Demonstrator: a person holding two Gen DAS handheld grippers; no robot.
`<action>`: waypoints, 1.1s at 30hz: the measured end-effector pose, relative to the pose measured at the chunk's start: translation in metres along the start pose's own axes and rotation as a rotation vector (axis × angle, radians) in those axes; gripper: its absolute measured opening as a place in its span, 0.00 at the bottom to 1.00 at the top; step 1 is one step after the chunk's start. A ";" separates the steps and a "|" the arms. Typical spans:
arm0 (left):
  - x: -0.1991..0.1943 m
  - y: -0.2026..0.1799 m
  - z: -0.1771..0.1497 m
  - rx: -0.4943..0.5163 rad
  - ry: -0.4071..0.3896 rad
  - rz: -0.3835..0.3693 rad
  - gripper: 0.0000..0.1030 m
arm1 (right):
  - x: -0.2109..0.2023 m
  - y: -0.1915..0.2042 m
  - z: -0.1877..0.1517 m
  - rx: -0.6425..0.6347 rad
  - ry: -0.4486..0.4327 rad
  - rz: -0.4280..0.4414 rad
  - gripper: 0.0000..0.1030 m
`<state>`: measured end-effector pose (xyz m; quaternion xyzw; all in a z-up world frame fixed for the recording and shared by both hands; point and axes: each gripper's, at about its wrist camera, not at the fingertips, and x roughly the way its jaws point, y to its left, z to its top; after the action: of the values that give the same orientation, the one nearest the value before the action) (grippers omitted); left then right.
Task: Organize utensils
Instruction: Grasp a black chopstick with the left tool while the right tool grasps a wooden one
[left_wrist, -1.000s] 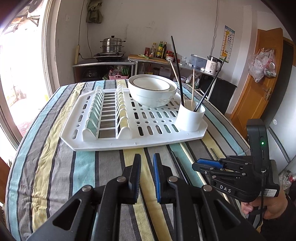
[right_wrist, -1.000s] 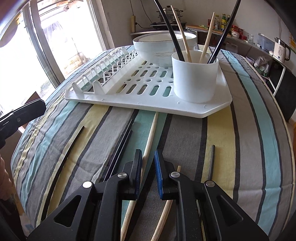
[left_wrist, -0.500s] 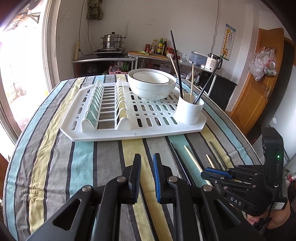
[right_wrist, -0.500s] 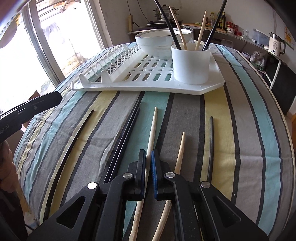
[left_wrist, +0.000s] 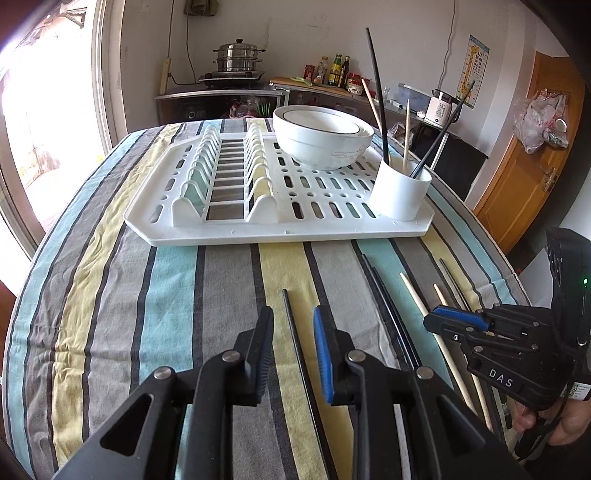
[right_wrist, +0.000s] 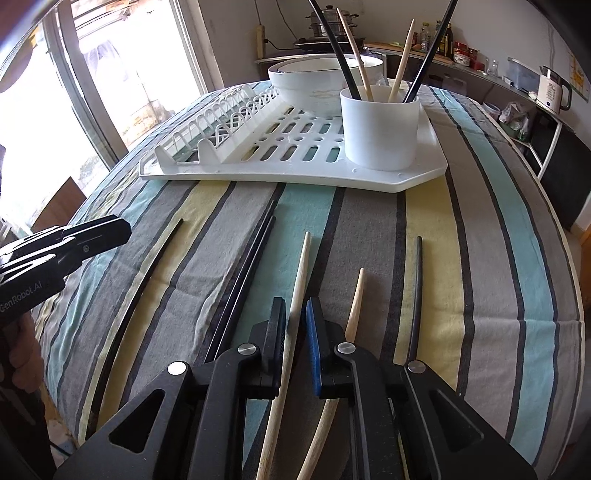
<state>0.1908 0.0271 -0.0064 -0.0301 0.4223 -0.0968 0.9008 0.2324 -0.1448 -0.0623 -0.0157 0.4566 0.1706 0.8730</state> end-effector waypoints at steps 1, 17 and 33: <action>0.005 0.001 0.000 -0.003 0.019 0.001 0.23 | 0.002 0.001 0.002 -0.010 0.002 -0.001 0.11; 0.041 -0.003 0.004 0.003 0.124 0.063 0.23 | 0.019 0.008 0.028 -0.072 0.034 -0.064 0.06; 0.032 -0.011 0.015 0.051 0.093 0.064 0.05 | -0.019 -0.002 0.034 -0.015 -0.069 0.021 0.05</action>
<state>0.2207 0.0092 -0.0194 0.0109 0.4620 -0.0799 0.8832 0.2501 -0.1457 -0.0270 -0.0115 0.4252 0.1834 0.8862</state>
